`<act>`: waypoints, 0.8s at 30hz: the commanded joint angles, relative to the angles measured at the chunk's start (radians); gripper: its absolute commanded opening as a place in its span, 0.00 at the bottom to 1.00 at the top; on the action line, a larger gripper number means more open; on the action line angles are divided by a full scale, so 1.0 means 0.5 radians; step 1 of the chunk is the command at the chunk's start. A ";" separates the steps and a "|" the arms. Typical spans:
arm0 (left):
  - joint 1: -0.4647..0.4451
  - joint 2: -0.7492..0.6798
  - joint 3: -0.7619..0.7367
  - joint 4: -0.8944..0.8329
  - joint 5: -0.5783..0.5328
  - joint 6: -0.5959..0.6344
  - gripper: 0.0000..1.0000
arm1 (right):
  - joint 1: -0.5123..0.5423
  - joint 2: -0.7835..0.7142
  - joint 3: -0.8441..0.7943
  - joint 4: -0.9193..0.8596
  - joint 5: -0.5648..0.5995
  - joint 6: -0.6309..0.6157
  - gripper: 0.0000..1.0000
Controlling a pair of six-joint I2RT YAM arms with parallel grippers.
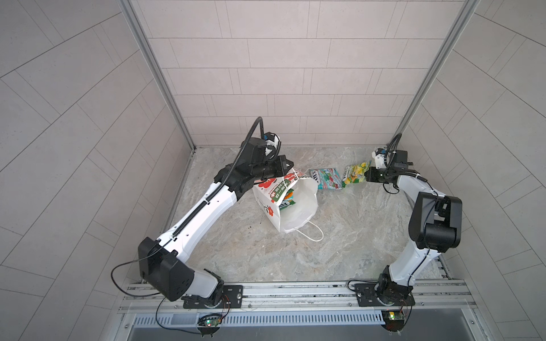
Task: Take the snacks out of the paper bag
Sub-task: 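Lower the yellow-green packet beside the teal packet and open the right gripper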
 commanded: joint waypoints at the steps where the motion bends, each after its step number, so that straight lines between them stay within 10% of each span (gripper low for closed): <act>1: -0.010 -0.012 0.033 0.025 0.005 0.033 0.00 | -0.007 0.040 0.070 -0.080 0.094 -0.051 0.04; 11: -0.012 -0.029 0.028 0.015 0.008 0.029 0.00 | -0.008 0.049 0.076 -0.067 0.193 0.025 0.44; 24: -0.017 -0.030 0.033 0.020 0.014 0.023 0.00 | 0.005 -0.294 -0.239 0.221 0.624 0.199 0.66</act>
